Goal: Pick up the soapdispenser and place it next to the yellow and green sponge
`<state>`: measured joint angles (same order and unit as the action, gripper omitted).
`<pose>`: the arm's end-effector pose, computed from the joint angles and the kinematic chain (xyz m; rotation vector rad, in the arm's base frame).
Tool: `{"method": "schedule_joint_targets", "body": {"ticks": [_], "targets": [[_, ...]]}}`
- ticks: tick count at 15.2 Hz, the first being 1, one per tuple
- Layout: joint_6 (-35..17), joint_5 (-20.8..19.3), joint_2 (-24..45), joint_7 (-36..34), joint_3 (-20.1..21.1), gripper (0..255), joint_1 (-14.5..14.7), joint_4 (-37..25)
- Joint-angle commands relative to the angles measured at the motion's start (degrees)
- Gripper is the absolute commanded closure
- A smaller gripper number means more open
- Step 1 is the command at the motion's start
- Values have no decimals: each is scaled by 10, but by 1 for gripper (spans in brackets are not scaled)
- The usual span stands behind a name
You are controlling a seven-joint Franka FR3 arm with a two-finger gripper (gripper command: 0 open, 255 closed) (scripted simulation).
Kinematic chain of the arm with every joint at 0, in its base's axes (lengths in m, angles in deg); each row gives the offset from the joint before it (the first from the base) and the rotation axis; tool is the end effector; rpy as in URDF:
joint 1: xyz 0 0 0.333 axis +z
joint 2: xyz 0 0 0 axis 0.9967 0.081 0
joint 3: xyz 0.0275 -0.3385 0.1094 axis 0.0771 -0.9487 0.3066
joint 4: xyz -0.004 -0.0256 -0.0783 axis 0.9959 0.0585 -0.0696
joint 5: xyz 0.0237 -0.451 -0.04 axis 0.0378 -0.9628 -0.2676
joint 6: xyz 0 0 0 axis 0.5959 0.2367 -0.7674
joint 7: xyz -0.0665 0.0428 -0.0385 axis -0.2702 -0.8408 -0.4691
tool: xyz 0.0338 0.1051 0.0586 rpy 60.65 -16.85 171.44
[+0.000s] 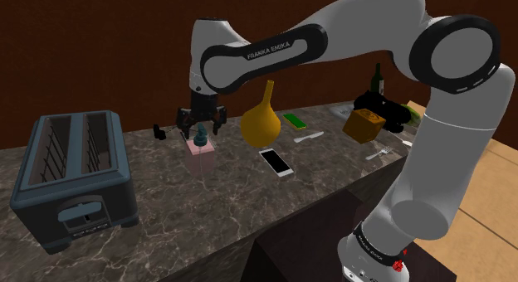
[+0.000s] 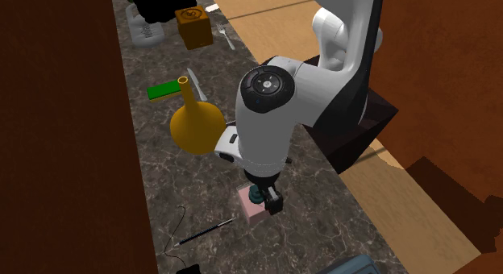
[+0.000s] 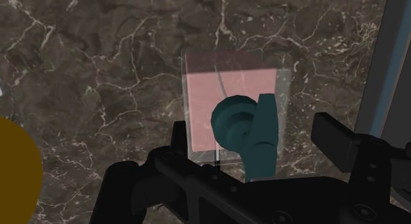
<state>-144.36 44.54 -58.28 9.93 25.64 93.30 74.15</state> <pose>0.5976 0.3189 0.3836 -3.0971 0.2167 -0.0119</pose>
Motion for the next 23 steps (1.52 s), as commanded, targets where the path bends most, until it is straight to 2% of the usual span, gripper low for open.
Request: {"method": "schedule_joint_targets", "body": {"ticks": [1, 2, 11, 23], "targets": [[0, 0, 0, 0, 0, 0, 0, 0], [0, 0, 0, 0, 0, 255, 0, 0], [0, 0, 0, 0, 0, 255, 0, 0], [84, 14, -30, 8, 4, 255, -3, -57]]}}
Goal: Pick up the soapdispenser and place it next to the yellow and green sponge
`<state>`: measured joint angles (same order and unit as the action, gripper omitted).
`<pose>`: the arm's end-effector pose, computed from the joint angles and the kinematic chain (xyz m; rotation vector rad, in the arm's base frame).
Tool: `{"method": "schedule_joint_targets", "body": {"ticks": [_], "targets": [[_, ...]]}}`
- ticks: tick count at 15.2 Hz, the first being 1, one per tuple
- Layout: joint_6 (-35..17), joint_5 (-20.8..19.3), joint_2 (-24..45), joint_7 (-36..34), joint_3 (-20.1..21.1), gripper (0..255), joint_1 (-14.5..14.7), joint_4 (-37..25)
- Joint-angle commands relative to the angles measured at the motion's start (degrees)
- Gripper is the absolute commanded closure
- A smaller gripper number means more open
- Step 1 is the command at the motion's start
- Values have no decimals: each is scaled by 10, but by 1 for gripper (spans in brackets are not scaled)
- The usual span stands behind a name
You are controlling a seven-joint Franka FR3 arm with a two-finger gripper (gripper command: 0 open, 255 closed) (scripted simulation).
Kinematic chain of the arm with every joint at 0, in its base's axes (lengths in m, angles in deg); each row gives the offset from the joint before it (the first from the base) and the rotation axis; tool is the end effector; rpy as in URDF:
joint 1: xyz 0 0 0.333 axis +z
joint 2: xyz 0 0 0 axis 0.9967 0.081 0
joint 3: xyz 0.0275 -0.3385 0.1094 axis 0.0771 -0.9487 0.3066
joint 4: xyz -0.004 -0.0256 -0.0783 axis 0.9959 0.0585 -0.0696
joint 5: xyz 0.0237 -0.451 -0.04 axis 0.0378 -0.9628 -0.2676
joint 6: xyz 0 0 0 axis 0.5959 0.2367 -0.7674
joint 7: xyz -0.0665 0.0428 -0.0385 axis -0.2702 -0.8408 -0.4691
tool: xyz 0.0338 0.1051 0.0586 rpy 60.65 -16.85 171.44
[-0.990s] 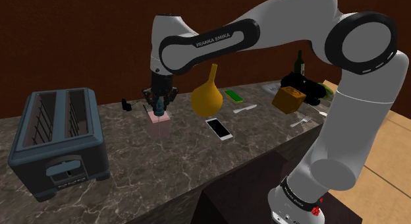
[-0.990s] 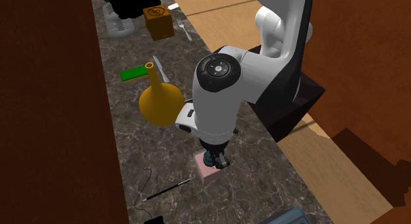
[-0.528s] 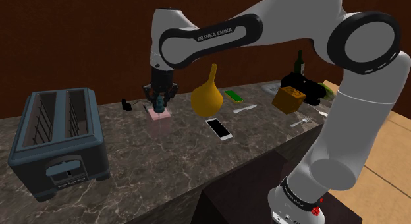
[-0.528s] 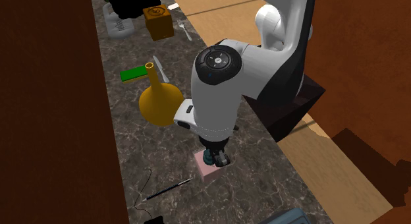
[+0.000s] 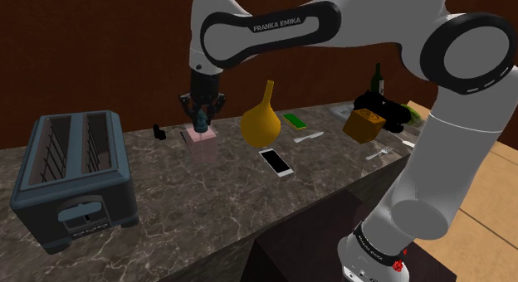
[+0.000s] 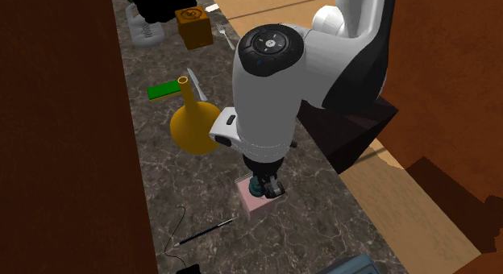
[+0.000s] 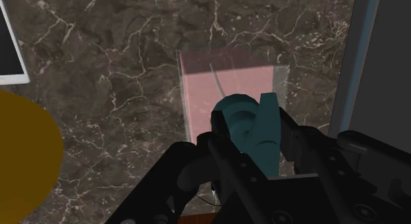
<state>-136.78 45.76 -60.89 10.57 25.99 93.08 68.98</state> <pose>0.5998 0.3204 0.4482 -3.0970 0.2168 -0.0123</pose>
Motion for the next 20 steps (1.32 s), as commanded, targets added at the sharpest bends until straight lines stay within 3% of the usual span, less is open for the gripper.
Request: {"method": "schedule_joint_targets", "body": {"ticks": [1, 20], "targets": [[16, 2, -5, 2, 0, 255, -1, -11], [160, 6, -13, 2, 3, 255, 2, -148]]}}
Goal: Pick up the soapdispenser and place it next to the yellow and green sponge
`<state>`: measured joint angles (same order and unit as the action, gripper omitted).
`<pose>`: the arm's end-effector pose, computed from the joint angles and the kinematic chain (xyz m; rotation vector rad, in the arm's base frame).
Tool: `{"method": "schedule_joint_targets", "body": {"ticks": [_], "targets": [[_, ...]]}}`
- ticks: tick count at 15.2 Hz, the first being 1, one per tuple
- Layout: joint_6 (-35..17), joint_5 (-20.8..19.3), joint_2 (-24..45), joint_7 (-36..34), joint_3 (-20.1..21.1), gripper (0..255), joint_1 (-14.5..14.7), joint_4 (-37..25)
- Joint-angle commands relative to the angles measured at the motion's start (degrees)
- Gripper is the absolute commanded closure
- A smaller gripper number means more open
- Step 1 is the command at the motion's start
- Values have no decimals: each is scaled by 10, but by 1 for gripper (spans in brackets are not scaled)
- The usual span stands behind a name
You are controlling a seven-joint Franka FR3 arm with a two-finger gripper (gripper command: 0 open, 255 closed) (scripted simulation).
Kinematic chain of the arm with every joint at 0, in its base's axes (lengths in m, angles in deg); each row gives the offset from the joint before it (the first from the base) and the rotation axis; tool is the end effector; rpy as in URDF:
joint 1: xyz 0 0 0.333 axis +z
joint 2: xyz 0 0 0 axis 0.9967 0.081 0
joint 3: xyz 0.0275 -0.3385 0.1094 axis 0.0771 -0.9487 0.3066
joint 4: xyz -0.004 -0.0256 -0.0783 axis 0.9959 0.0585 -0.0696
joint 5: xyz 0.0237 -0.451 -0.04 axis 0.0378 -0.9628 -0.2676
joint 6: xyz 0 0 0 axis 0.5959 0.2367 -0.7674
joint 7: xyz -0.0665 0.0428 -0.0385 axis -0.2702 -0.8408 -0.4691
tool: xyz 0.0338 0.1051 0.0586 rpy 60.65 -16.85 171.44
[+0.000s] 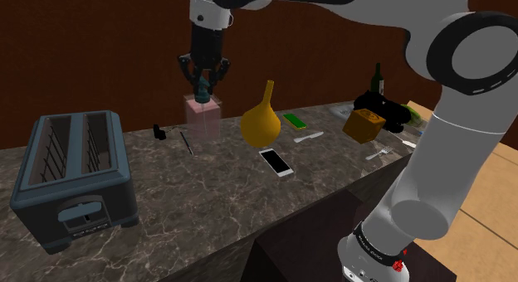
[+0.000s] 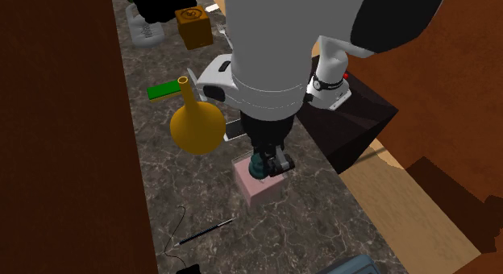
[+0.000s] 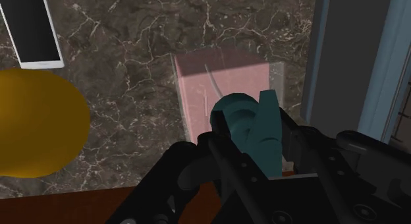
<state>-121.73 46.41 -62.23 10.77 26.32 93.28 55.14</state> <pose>0.6024 0.3218 0.5701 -3.0968 0.2170 -0.0128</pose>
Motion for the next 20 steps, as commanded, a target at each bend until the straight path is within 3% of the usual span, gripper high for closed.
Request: {"method": "schedule_joint_targets", "body": {"ticks": [1, 18, 20], "targets": [[18, -1, 2, 0, 0, 255, 1, -19], [166, -20, 50, -11, 5, 255, 20, -212], [159, -10, 31, 17, -5, 255, -3, -188]]}}
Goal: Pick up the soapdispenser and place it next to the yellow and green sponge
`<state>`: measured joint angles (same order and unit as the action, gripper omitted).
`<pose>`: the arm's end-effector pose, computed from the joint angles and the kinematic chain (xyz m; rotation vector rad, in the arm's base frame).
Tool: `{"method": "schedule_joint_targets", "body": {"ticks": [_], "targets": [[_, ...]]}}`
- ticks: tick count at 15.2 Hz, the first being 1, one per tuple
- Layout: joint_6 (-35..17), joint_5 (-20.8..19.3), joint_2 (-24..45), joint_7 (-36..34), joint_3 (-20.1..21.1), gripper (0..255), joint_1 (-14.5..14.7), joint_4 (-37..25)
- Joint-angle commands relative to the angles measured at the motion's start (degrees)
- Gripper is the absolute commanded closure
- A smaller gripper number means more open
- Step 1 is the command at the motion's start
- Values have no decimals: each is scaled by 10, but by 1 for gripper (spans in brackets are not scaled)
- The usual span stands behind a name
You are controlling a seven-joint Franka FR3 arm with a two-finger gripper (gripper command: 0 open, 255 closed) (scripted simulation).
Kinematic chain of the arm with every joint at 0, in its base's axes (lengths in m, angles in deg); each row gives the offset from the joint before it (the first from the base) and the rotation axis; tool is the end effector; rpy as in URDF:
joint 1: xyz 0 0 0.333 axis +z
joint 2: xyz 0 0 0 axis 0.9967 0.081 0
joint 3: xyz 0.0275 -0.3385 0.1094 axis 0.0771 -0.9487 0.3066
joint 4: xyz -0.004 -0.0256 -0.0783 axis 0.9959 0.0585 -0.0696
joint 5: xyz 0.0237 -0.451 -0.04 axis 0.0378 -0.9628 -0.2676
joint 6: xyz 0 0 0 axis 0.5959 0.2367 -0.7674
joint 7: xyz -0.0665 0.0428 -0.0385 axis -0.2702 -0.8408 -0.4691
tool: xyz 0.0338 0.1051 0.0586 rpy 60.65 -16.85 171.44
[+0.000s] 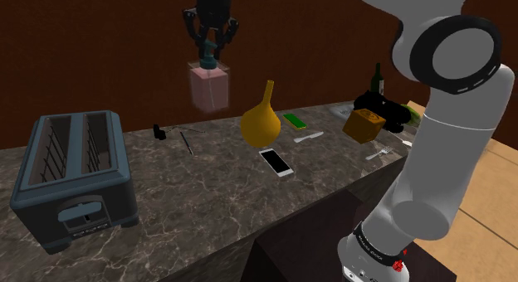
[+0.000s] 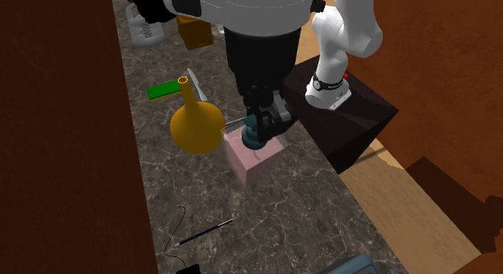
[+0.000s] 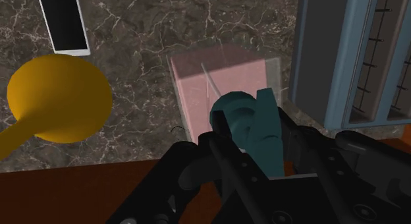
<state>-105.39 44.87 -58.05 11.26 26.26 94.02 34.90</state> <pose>0.6098 0.3063 0.6851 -3.0971 0.2170 -0.0120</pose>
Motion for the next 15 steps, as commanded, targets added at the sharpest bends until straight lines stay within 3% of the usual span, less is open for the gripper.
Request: {"method": "schedule_joint_targets", "body": {"ticks": [1, 8, 15], "targets": [[-7, 10, -19, 26, -9, 255, -21, 25], [-15, 30, -55, 124, -47, 255, -87, 68], [-11, 38, -55, 218, -86, 255, -142, 65]]}}
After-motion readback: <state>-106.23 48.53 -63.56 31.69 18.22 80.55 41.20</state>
